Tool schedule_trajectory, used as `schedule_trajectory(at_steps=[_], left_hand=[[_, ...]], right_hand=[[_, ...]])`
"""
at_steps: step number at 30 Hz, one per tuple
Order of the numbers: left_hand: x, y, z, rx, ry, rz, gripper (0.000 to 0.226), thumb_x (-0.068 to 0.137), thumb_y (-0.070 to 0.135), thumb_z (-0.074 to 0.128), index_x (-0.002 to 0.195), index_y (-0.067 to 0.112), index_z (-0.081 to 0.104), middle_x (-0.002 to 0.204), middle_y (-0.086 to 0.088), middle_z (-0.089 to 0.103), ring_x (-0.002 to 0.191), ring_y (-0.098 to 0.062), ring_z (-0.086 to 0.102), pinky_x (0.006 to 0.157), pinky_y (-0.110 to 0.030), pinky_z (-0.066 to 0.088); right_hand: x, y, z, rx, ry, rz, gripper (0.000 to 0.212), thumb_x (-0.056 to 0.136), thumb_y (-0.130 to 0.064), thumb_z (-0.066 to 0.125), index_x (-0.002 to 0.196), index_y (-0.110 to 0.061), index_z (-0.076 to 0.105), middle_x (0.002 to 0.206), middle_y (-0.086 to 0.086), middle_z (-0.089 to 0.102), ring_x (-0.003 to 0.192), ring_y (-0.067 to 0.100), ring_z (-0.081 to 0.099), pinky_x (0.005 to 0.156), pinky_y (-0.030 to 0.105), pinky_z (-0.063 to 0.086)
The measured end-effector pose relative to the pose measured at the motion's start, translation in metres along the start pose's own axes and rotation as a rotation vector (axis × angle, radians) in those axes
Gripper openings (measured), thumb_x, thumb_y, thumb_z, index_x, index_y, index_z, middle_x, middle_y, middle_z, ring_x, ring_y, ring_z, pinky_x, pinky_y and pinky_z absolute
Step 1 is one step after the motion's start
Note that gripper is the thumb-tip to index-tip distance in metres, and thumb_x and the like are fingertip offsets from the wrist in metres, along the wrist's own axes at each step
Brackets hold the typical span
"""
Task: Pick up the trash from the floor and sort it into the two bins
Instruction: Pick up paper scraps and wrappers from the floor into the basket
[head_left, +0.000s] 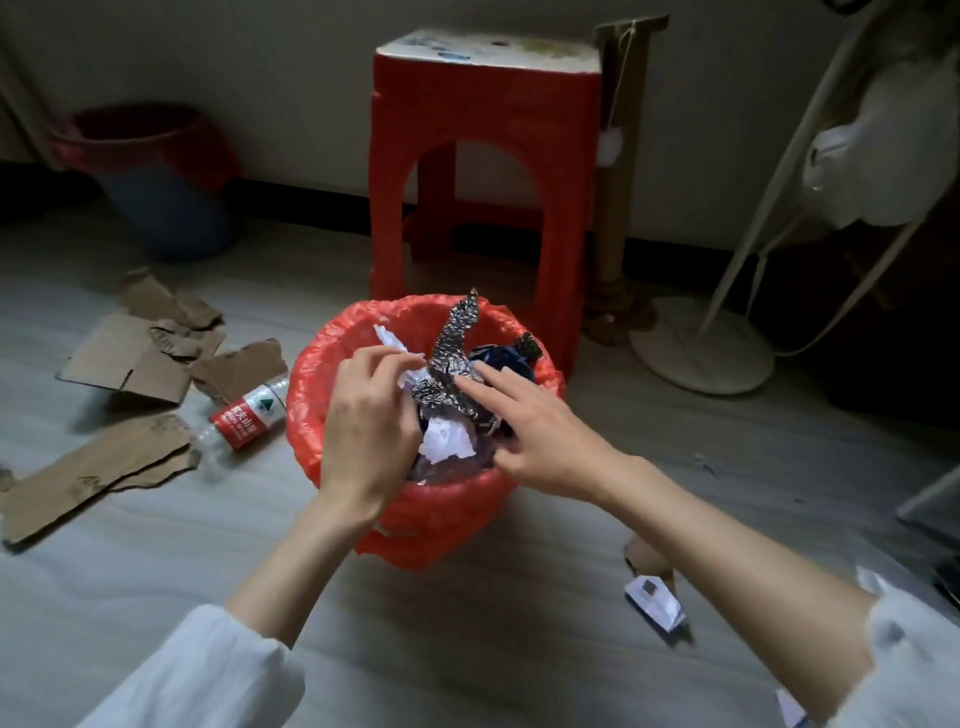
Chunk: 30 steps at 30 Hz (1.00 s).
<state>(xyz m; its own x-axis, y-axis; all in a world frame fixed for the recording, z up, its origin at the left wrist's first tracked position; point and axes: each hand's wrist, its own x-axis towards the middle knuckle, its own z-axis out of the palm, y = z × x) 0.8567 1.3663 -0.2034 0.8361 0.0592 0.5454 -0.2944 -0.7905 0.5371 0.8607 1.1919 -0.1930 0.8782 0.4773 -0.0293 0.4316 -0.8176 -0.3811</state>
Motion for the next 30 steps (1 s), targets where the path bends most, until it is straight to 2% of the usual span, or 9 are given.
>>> schedule_trajectory(at_steps=[4,7,10,13,17,20,23,27,30], left_hand=[[-0.024,0.048,0.021,-0.044,-0.031,0.294,0.029,0.075,-0.001,0.047,0.097,0.005,0.066,0.1,-0.012,0.059,0.095,-0.024,0.049,0.083,-0.034,0.043],[-0.046,0.081,0.049,-0.08,-0.159,0.478,0.029,0.073,-0.003,0.047,0.096,0.005,0.064,0.098,-0.012,0.059,0.088,-0.026,0.05,0.075,-0.034,0.043],[-0.079,0.098,0.097,-0.028,-0.48,0.583,0.035,0.069,0.006,0.041,0.097,0.011,0.062,0.094,-0.007,0.059,0.081,-0.026,0.055,0.065,-0.033,0.046],[-0.117,0.104,0.147,0.148,-0.846,0.733,0.039,0.066,0.01,0.054,0.105,0.018,0.058,0.1,-0.006,0.06,0.085,-0.026,0.06,0.064,-0.027,0.046],[-0.147,0.121,0.198,0.304,-1.162,0.525,0.046,0.093,0.03,0.044,0.137,0.021,0.032,0.146,-0.009,0.025,0.132,-0.026,0.027,0.096,-0.035,0.035],[-0.149,0.125,0.234,0.377,-1.255,0.448,0.07,0.09,0.046,0.047,0.147,0.029,0.01,0.155,-0.011,-0.005,0.143,-0.028,-0.002,0.112,-0.045,0.018],[-0.154,0.119,0.267,0.435,-1.332,0.342,0.089,0.081,0.061,0.052,0.145,0.041,-0.005,0.154,-0.01,-0.019,0.143,-0.031,-0.013,0.112,-0.055,0.007],[-0.178,0.103,0.277,0.414,-1.236,0.448,0.078,0.078,0.053,0.061,0.144,0.039,0.022,0.149,-0.016,0.011,0.137,-0.036,0.015,0.102,-0.05,0.03],[-0.188,0.09,0.273,0.247,-1.033,0.506,0.047,0.077,0.027,0.07,0.123,0.026,0.058,0.124,-0.019,0.051,0.103,-0.042,0.052,0.079,-0.046,0.047]], right_hand=[[-0.052,0.029,-0.007,0.091,0.2,0.097,0.069,0.08,-0.001,0.052,0.142,-0.024,0.034,0.151,-0.001,0.03,0.14,0.016,0.025,0.116,0.029,0.018],[-0.103,0.066,-0.003,0.106,0.191,0.27,0.059,0.086,-0.004,0.05,0.14,-0.023,0.038,0.146,-0.004,0.037,0.135,0.013,0.032,0.109,0.02,0.019],[-0.159,0.113,0.012,0.132,0.134,0.497,0.051,0.09,-0.008,0.048,0.139,-0.022,0.039,0.144,-0.003,0.039,0.132,0.014,0.036,0.106,0.019,0.024],[-0.209,0.154,0.041,0.157,0.079,0.725,0.046,0.092,-0.012,0.048,0.137,-0.015,0.041,0.142,0.005,0.042,0.131,0.02,0.04,0.104,0.021,0.026],[-0.268,0.194,0.088,0.194,-0.028,0.957,0.041,0.093,-0.017,0.047,0.134,-0.011,0.045,0.137,0.009,0.048,0.128,0.023,0.043,0.102,0.027,0.032],[-0.291,0.211,0.115,0.129,-0.044,1.027,0.05,0.095,-0.029,0.046,0.141,-0.012,0.032,0.141,0.012,0.039,0.13,0.026,0.036,0.102,0.032,0.034],[-0.3,0.224,0.14,0.003,-0.068,1.092,0.075,0.091,-0.053,0.045,0.148,-0.017,0.011,0.155,0.01,0.011,0.142,0.03,0.013,0.113,0.037,0.022],[-0.302,0.233,0.166,-0.048,-0.057,1.126,0.085,0.084,-0.065,0.044,0.148,-0.021,0.009,0.156,0.01,0.002,0.139,0.038,0.006,0.115,0.042,0.011],[-0.296,0.228,0.174,-0.061,-0.034,1.058,0.064,0.091,-0.046,0.05,0.145,-0.019,0.028,0.156,0.006,0.016,0.139,0.039,0.015,0.114,0.04,0.016]])
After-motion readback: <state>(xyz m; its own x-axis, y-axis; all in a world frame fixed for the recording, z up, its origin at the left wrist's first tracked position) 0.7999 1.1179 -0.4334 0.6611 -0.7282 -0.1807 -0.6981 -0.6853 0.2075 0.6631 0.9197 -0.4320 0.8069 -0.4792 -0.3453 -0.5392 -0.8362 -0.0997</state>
